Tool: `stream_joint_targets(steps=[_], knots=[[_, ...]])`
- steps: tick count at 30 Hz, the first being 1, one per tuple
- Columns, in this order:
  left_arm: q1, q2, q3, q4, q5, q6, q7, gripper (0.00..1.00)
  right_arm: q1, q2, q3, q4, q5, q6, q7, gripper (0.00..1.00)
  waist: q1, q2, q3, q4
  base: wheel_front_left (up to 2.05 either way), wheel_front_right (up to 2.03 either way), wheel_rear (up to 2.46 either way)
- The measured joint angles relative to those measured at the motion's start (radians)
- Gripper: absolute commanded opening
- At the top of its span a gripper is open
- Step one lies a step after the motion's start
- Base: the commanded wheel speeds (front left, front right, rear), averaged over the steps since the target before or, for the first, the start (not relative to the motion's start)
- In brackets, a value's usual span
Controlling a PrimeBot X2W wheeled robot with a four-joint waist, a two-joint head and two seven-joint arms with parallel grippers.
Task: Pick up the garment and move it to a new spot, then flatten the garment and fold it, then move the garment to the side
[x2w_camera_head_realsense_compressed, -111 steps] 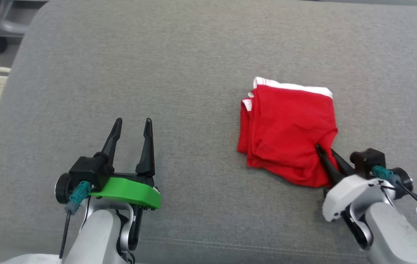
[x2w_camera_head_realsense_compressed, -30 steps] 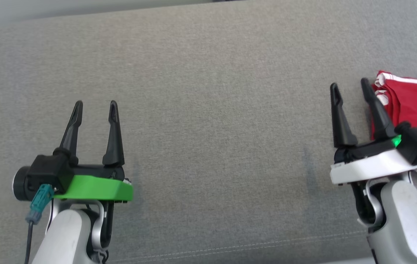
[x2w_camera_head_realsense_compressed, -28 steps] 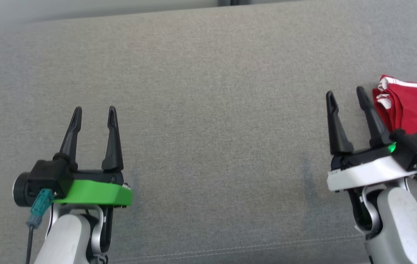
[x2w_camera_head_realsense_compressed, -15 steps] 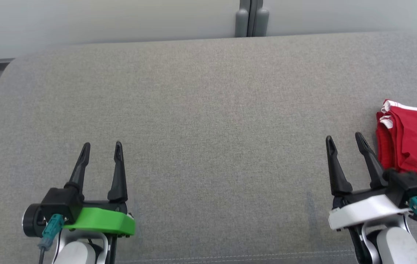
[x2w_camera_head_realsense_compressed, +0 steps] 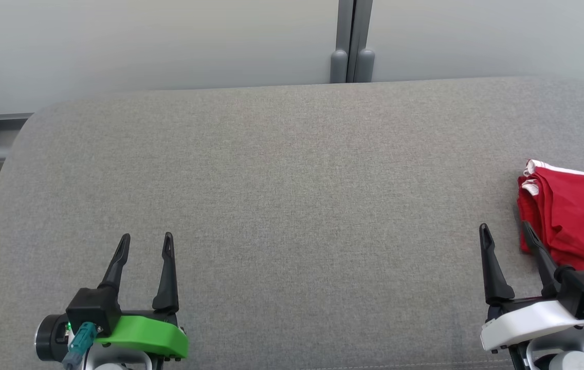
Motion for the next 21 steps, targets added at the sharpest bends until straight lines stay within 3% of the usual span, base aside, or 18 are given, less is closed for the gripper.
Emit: stream_joint_targets(steps=[21], knots=[[0.004,0.007,-0.009,0.009,0.001,0.002,-0.004,1.00,0.026,0.001,-0.006,-0.041,0.008,0.000,0.022,1.00,0.0000,0.0000,-0.024,-0.006,0.00,0.00,0.00]])
